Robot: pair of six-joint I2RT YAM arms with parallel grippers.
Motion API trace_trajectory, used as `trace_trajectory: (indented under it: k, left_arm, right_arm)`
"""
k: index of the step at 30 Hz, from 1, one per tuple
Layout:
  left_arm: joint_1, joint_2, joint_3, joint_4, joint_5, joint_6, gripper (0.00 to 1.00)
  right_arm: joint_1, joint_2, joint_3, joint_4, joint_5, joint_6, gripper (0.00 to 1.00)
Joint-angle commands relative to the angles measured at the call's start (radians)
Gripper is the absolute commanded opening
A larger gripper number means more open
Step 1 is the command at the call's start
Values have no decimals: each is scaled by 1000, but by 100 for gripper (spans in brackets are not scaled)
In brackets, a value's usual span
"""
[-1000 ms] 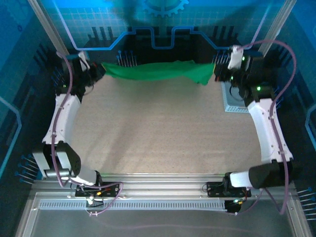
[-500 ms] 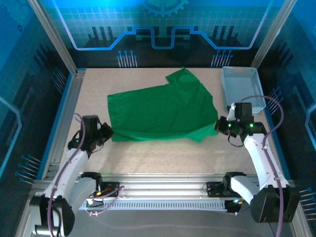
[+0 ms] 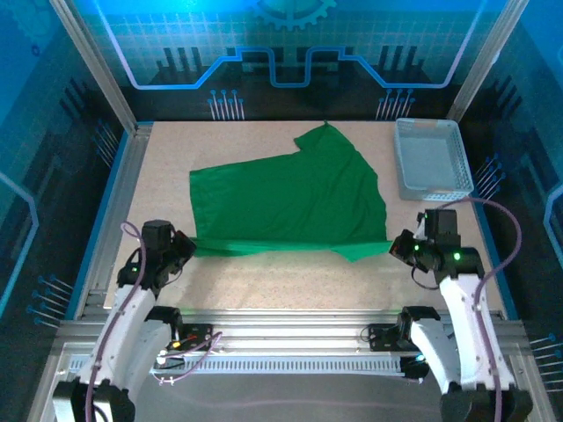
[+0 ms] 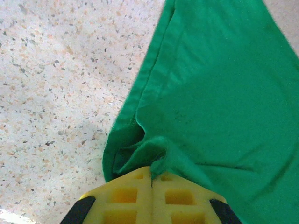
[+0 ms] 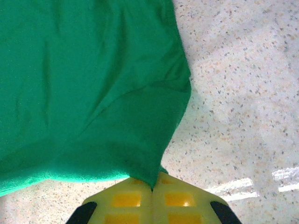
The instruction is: Fold the inside-out t-shirt
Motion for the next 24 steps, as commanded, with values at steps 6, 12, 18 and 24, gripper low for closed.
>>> trace_trajectory:
  k: [6,12,18,24]
  left_arm:
    - [-7,302,138,158,-8,75,0]
    - [-14,467,204,202,-36,77,0]
    - [-11,572,257,217,-111,86,0]
    - [-5,639,284,240,-146,75,0]
  right_arm:
    - [72,392,333,166,86,-118,0]
    - [153,687,574,158,163,-162,0]
    - [196,890,755,128,211,-202,0]
    - [222,1018,863,109,242,-228,0]
